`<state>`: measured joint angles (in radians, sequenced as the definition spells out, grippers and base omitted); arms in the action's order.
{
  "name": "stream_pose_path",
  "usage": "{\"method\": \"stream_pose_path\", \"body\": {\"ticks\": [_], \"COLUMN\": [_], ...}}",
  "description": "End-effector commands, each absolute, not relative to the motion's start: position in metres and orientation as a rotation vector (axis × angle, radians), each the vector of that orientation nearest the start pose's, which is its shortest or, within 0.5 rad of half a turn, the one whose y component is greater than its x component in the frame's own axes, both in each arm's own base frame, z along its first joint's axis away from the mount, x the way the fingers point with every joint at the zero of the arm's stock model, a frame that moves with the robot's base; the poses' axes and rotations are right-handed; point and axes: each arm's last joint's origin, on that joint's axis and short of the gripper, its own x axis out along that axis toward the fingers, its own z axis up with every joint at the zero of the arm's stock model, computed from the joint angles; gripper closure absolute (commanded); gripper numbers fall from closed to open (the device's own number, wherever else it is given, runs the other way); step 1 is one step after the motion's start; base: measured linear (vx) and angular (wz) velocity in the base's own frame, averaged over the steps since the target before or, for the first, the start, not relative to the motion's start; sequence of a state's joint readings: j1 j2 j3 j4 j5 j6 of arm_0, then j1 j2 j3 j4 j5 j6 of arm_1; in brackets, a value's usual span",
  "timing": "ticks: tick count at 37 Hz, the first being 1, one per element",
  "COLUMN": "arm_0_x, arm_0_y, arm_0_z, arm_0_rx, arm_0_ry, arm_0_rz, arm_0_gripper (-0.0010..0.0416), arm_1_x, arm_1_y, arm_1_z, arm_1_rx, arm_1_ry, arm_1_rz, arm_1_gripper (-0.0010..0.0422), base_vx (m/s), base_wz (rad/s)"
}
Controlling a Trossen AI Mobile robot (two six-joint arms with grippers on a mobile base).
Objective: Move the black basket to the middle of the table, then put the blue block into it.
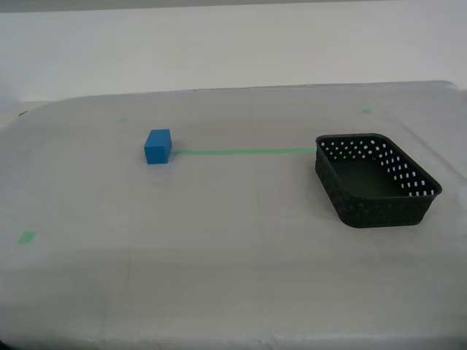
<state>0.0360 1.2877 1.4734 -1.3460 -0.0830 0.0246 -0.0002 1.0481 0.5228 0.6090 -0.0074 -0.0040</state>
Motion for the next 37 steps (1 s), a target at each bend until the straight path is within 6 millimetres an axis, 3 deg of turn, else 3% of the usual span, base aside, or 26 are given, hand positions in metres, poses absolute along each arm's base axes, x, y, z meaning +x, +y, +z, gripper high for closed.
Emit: {"method": "stream_pose_path", "body": {"ticks": [1, 21, 37], "arm_0_x": [0.214, 0.244, 0.267], "arm_0_y": [0.011, 0.017, 0.028], "arm_0_z": [0.373, 0.349, 0.327], "arm_0_rx": [0.055, 0.033, 0.033], "arm_0_ry": [1.159, 1.268, 1.318], "arm_0_rz": [0.085, 0.077, 0.073], "arm_0_gripper": [0.0060, 0.0011, 0.0012], "arm_1_x": [0.227, 0.227, 0.227], "arm_1_y": [0.000, 0.000, 0.000], "arm_1_z": [0.270, 0.270, 0.270], "arm_1_rx": [-0.003, -0.003, -0.003], "arm_1_ry": [-0.090, -0.090, -0.091], "arm_1_rz": [0.006, 0.006, 0.006], "arm_1_gripper": [0.0412, 0.0412, 0.0412], "base_vx": [0.000, 0.000, 0.000], "base_wz": [0.000, 0.000, 0.000]}}
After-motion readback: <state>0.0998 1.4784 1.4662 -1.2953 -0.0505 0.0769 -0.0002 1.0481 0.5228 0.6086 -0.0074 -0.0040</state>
